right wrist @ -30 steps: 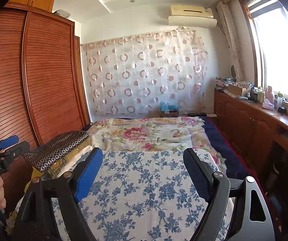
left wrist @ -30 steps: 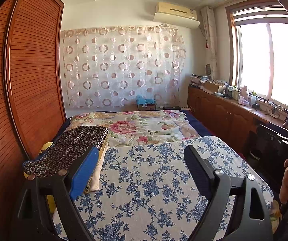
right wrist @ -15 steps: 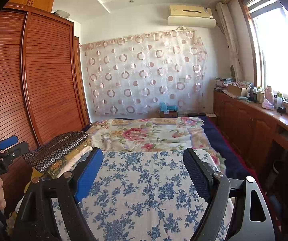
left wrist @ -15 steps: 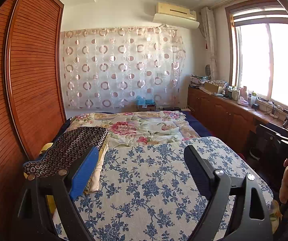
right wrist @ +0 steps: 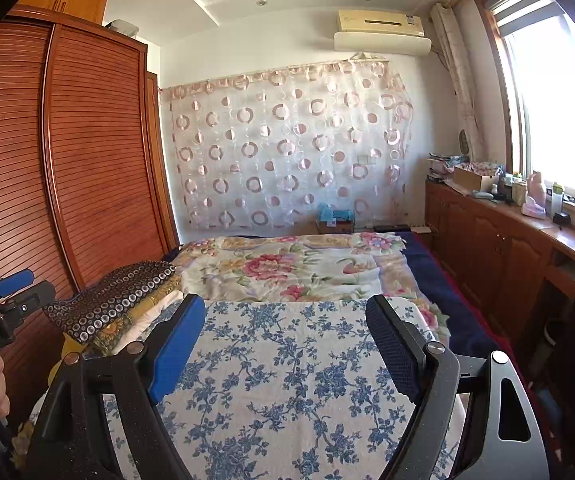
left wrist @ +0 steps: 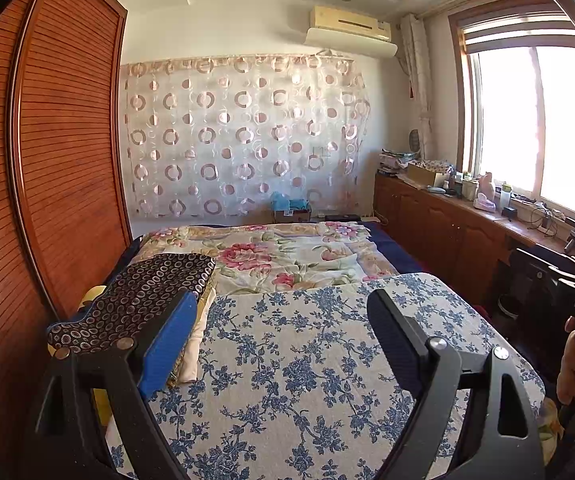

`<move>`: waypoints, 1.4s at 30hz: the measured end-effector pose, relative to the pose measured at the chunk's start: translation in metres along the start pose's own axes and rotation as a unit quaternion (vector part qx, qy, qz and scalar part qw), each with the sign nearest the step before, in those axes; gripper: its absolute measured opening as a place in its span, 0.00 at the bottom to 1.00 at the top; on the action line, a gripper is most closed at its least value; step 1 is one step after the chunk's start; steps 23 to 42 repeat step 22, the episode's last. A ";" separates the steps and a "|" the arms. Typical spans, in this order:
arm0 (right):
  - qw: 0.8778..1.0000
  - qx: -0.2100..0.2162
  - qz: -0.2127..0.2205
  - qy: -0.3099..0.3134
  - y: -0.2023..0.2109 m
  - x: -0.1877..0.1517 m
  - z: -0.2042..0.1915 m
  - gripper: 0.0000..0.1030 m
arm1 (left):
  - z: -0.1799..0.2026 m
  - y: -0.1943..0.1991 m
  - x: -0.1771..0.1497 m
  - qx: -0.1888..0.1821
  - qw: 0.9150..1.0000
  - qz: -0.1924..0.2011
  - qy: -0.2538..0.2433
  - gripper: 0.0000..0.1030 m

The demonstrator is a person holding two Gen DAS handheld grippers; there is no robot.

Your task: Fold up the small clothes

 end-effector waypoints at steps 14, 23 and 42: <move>1.000 0.000 -0.001 0.001 0.000 -0.002 0.000 0.82 | 0.000 0.000 -0.001 0.000 1.000 0.001 0.000 0.85; 1.000 -0.001 -0.001 0.001 0.001 -0.002 0.000 0.82 | 0.000 -0.001 -0.002 0.000 1.000 0.001 0.000 0.85; 1.000 -0.001 -0.001 0.001 0.001 -0.002 0.000 0.82 | 0.000 -0.001 -0.002 0.000 1.000 0.001 0.000 0.85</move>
Point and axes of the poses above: each gripper's, at about its wrist camera, not at the fingertips, and y roughly against the way its jaws point, z to its right, x to its top, the point moved 4 cm from there along -y, roughly the way its jaws point, and after that the axes turned 9 degrees about x, right-handed, at the moved point
